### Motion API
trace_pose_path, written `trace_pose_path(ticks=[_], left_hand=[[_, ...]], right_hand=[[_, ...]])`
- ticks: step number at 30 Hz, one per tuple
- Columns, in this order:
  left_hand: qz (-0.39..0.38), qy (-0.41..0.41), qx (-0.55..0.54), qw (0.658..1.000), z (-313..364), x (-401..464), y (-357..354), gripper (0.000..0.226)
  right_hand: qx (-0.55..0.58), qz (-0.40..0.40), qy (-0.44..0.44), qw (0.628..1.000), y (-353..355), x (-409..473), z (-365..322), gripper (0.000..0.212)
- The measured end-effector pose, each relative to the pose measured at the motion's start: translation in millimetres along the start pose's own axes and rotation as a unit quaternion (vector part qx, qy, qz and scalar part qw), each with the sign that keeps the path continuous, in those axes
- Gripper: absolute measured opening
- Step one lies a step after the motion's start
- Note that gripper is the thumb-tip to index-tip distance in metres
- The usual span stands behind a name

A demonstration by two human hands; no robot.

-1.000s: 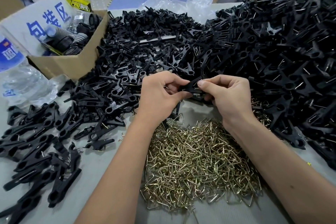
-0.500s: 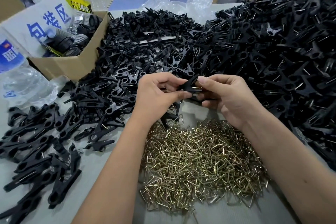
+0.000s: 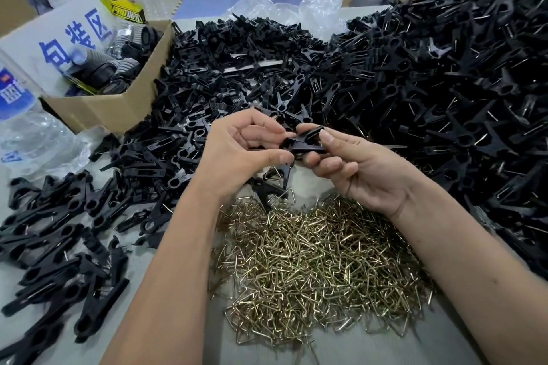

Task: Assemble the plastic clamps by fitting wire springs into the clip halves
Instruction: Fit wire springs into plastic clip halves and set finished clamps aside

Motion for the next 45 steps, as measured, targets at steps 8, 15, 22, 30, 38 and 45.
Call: trace_pose_path(ticks=[8,15,22,30,38,45], left_hand=[[0.014,-0.023,-0.002,1.0,2.8,-2.0,-7.4,0.026],[0.001,-0.014,0.029,0.999,-0.8,-2.1,-7.0,0.032],[-0.015,-0.007,0.031,0.999,1.0,-4.1,-8.5,0.031],[-0.028,0.011,0.03,0.999,2.6,-5.5,-10.4,0.027],[-0.02,0.0,0.008,1.0,3.7,-5.4,-9.6,0.023],[0.166,-0.089,0.111,0.976,13.6,5.7,7.8,0.022]], right_hand=[[0.107,-0.033,-0.009,0.994,1.3,1.7,1.7,0.032],[0.092,-0.001,-0.016,0.996,-1.1,-0.2,2.3,0.034],[0.127,0.005,-0.039,0.991,-2.6,-0.8,-0.2,0.026],[0.12,-0.005,-0.057,0.991,-2.8,-1.7,-1.8,0.026],[0.106,-0.006,-0.04,0.994,-0.5,-1.5,1.1,0.022],[-0.317,0.215,0.172,0.907,6.3,-10.8,-73.1,0.026]])
Point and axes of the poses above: each hand's wrist, its own x-axis towards the middle knuckle, its own y-axis out of the back of the hand, z = x × y, the point moved 4 cm from there along x, towards the middle knuckle, and after that the axes turned 12 degrees about -x, right-handed, at the moved point
